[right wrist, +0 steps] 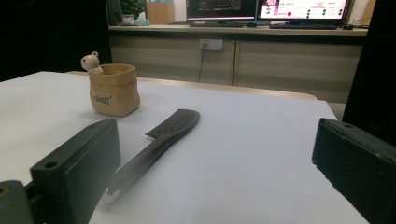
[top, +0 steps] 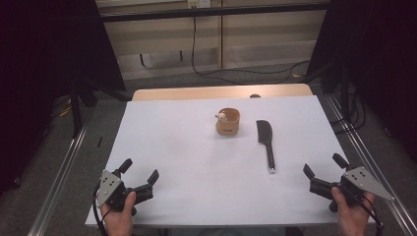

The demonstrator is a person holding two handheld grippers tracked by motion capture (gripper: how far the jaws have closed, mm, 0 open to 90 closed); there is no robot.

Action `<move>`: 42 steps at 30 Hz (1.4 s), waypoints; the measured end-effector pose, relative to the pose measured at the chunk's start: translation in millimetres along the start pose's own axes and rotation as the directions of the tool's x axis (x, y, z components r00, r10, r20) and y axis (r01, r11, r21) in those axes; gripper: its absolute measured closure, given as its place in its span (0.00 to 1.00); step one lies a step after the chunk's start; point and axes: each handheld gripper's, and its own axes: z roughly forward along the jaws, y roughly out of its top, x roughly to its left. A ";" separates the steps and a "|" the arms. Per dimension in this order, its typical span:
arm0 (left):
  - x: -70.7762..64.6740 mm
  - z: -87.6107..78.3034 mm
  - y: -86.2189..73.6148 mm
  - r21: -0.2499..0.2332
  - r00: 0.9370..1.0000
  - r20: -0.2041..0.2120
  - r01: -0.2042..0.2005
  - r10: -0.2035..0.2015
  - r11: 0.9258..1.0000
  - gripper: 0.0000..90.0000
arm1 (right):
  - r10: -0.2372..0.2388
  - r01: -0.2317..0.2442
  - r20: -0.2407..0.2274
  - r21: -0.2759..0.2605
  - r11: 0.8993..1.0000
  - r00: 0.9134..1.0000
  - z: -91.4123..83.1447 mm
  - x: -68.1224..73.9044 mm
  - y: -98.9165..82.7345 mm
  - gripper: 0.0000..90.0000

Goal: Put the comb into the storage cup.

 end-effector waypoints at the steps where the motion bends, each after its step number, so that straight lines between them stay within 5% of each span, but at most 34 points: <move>1: -0.2 -0.2 0.2 -0.003 1.000 0.000 0.005 -0.005 1.000 0.02 | 0.000 0.000 -0.002 -0.001 1.000 1.000 -0.2 0.0 0.1 0.01; 18: -2.3 2.0 0.7 -0.011 1.000 0.009 0.006 -0.006 1.000 0.02 | -0.004 0.004 -0.013 -0.002 1.000 1.000 -3.8 0.1 -0.7 0.01; 26: -1.9 -0.3 0.0 -0.003 1.000 0.008 0.001 -0.001 1.000 0.02 | 0.005 -0.004 -0.071 0.006 1.000 0.997 0.4 1.5 0.1 0.01; 42: -2.9 2.9 -0.4 0.003 1.000 0.024 -0.002 0.002 1.000 0.02 | -0.032 0.035 -0.103 0.034 0.999 0.994 16.5 8.0 4.4 0.01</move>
